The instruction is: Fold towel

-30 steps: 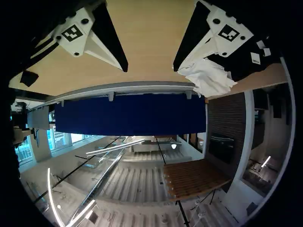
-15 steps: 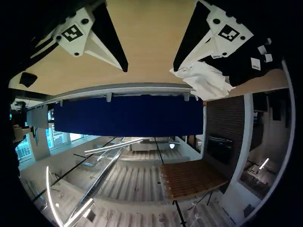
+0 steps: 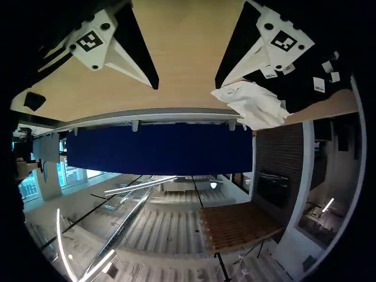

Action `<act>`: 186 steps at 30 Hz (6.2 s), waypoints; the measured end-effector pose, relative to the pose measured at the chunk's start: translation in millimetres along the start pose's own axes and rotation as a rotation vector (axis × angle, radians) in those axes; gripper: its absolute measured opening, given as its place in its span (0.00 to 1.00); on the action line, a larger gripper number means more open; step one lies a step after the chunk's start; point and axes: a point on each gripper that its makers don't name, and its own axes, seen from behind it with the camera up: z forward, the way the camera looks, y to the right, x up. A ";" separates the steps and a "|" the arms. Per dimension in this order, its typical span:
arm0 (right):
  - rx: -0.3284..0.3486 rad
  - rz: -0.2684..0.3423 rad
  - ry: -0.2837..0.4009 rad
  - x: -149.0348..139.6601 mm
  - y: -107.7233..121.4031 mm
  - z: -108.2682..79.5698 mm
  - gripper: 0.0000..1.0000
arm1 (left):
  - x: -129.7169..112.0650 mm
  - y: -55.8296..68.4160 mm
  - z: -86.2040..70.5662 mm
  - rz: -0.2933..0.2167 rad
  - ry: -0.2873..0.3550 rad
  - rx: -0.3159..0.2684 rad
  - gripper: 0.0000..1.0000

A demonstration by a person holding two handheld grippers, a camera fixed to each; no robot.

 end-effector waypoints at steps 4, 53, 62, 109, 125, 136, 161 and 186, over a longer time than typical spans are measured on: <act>0.003 0.006 0.006 -0.8 0.1 2.4 1.00 | -0.3 -0.6 -0.5 0.002 -0.001 0.004 0.89; -0.018 0.059 0.031 -108.9 58.9 3.7 1.00 | 1.3 0.3 -2.1 0.003 0.000 0.005 0.89; -0.038 0.104 0.012 -129.6 66.9 6.8 1.00 | 1.5 -0.1 -2.4 0.003 0.000 0.005 0.89; -0.013 0.010 0.051 -137.2 57.4 -4.0 1.00 | 1.2 0.1 -3.1 0.003 0.000 0.005 0.89; -0.014 -0.005 0.048 -139.0 57.5 -3.9 1.00 | 1.8 0.4 -2.7 0.003 0.000 0.005 0.89; -0.014 -0.005 0.048 -139.6 57.4 -2.7 1.00 | 1.7 0.7 -2.7 0.003 0.000 0.005 0.89; -0.014 -0.005 0.048 -140.0 57.8 -3.0 1.00 | 1.7 0.2 -0.9 0.003 0.000 0.005 0.89; -0.014 -0.005 0.049 -140.1 58.0 -3.5 1.00 | 1.2 -0.3 -0.4 0.001 -0.001 0.005 0.89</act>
